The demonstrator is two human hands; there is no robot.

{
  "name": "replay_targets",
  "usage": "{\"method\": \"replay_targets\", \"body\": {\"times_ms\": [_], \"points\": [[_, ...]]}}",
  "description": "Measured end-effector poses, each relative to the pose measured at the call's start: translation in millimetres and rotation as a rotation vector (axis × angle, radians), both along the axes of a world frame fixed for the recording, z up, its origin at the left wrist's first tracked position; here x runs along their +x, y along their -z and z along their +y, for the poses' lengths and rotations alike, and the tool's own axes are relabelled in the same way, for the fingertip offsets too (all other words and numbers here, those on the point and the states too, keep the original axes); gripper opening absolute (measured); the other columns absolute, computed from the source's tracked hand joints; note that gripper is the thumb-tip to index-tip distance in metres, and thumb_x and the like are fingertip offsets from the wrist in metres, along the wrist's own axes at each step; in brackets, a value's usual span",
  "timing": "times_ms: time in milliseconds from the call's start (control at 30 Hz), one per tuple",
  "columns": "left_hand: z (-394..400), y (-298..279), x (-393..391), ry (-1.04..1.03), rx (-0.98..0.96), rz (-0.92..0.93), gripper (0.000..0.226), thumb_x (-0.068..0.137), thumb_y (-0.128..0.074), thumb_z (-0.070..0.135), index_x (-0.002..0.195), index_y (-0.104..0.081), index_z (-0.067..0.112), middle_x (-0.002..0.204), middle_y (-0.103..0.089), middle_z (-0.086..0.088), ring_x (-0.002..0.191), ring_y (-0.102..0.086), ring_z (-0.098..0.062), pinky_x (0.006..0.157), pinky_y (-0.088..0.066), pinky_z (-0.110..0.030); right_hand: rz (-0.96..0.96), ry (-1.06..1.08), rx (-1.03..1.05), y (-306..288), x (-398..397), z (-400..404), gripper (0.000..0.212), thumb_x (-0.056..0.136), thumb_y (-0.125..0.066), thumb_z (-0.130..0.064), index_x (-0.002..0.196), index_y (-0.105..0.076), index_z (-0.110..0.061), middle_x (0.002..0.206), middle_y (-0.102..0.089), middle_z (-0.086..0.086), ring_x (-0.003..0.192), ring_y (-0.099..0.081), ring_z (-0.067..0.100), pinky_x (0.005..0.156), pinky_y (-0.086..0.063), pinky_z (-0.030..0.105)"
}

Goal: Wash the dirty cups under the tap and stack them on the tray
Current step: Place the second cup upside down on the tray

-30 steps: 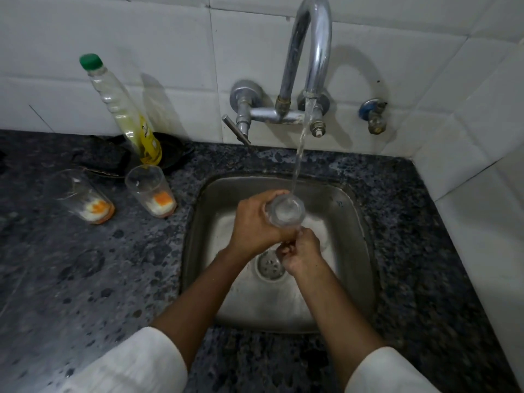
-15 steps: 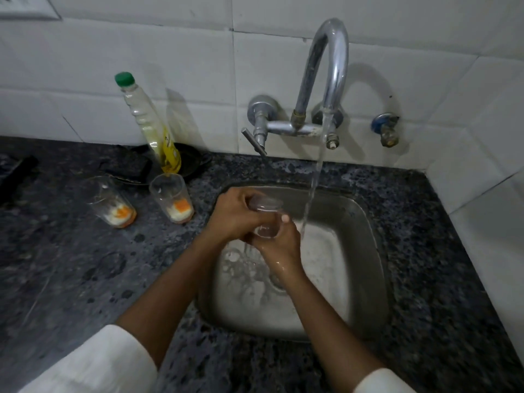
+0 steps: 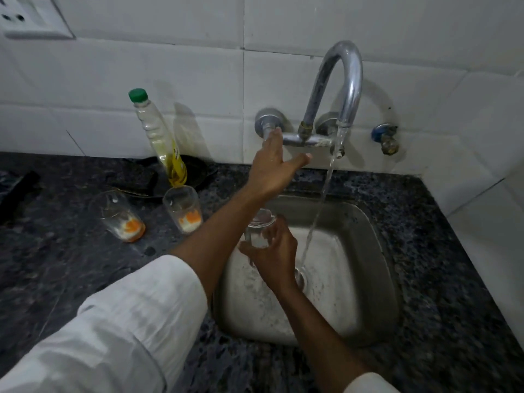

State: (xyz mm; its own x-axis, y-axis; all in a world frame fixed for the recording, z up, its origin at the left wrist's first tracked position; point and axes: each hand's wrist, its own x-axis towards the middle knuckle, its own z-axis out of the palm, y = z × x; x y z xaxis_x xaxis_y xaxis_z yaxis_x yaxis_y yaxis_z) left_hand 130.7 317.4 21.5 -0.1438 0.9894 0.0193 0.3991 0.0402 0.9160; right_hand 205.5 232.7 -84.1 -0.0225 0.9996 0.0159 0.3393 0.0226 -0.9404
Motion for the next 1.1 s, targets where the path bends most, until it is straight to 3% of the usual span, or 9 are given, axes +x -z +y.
{"method": "replay_targets", "body": {"times_ms": [133, 200, 267, 367, 467, 600, 767, 867, 1100], "points": [[-1, -2, -19, 0.126, -0.062, 0.037, 0.086, 0.094, -0.058, 0.046, 0.158, -0.006, 0.023, 0.165, -0.016, -0.006, 0.148, -0.025, -0.024, 0.115, -0.026, -0.033, 0.031, 0.008, 0.025, -5, -1, 1, 0.058, 0.052, -0.092, -0.023, 0.094, -0.053, -0.036, 0.091, -0.065, -0.013, 0.084, -0.062, 0.002, 0.067, -0.048, 0.015], [-9, -7, -29, 0.166, -0.059, 0.025, 0.080, 0.095, -0.056, 0.044, 0.158, -0.010, 0.025, 0.165, -0.015, 0.000, 0.148, -0.024, -0.020, 0.111, -0.025, -0.028, 0.053, 0.016, 0.045, -6, 0, 1, 0.063, 0.049, -0.093, -0.024, 0.098, -0.055, -0.037, 0.100, -0.064, -0.011, 0.092, -0.062, 0.004, 0.075, -0.051, 0.020], [-20, -10, -35, 0.152, -0.016, 0.008, 0.066, 0.096, -0.057, 0.038, 0.154, -0.026, 0.026, 0.161, -0.027, 0.000, 0.144, -0.032, -0.019, 0.108, -0.028, -0.027, 0.063, 0.030, 0.051, -7, 2, 2, 0.071, 0.047, -0.093, -0.023, 0.108, -0.058, -0.028, 0.112, -0.057, 0.000, 0.100, -0.059, 0.013, 0.083, -0.051, 0.026], [-40, 1, -44, 0.078, 0.054, -0.082, 0.042, 0.095, -0.060, 0.030, 0.137, -0.051, 0.027, 0.139, -0.051, -0.004, 0.112, -0.059, -0.011, 0.088, -0.048, -0.019, 0.052, 0.007, 0.062, -12, 9, 5, 0.076, 0.047, -0.094, -0.024, 0.114, -0.059, -0.021, 0.116, -0.051, 0.004, 0.102, -0.056, 0.015, 0.085, -0.050, 0.027], [-70, 12, -48, -0.020, 0.020, -0.138, 0.034, 0.095, -0.062, 0.023, 0.128, -0.059, 0.018, 0.116, -0.064, -0.001, 0.098, -0.062, -0.006, 0.078, -0.048, -0.014, 0.012, -0.021, 0.098, -16, 17, 3, 0.077, 0.040, -0.091, -0.038, 0.110, -0.061, -0.023, 0.112, -0.054, 0.003, 0.100, -0.058, 0.019, 0.086, -0.053, 0.040], [-117, 18, -48, -0.063, -0.040, -0.174, 0.026, 0.097, -0.058, 0.015, 0.121, -0.063, 0.006, 0.086, -0.063, 0.005, 0.078, -0.059, -0.006, 0.056, -0.044, -0.006, -0.014, -0.077, 0.133, -27, 26, -6, 0.071, 0.037, -0.090, -0.040, 0.101, -0.062, -0.026, 0.104, -0.064, 0.001, 0.091, -0.063, 0.019, 0.078, -0.055, 0.043], [-176, 6, -90, -0.167, -0.020, -0.178, 0.020, 0.096, -0.060, 0.020, 0.115, -0.066, 0.018, 0.096, -0.068, 0.004, 0.085, -0.065, -0.006, 0.068, -0.052, -0.015, 0.043, -0.247, 0.176, -60, 11, -23, 0.070, 0.043, -0.096, -0.022, 0.101, -0.058, -0.031, 0.096, -0.067, -0.011, 0.086, -0.064, 0.006, 0.075, -0.054, 0.028], [-210, -9, -131, -0.259, 0.018, -0.164, 0.019, 0.095, -0.061, 0.020, 0.113, -0.067, 0.020, 0.099, -0.070, 0.004, 0.085, -0.066, -0.004, 0.064, -0.051, -0.013, 0.080, -0.355, 0.191, -88, -25, -35, 0.071, 0.043, -0.096, -0.019, 0.103, -0.060, -0.029, 0.095, -0.066, -0.014, 0.085, -0.062, -0.003, 0.073, -0.051, 0.018], [-285, -24, -258, -0.533, 0.061, -0.114, 0.012, 0.095, -0.062, 0.019, 0.106, -0.066, 0.019, 0.092, -0.067, 0.000, 0.082, -0.063, -0.009, 0.062, -0.051, -0.016, 0.105, -0.596, 0.203, -124, -186, -65, 0.068, 0.041, -0.096, -0.032, 0.101, -0.064, -0.027, 0.093, -0.070, -0.008, 0.083, -0.066, 0.006, 0.072, -0.056, 0.028]]}}
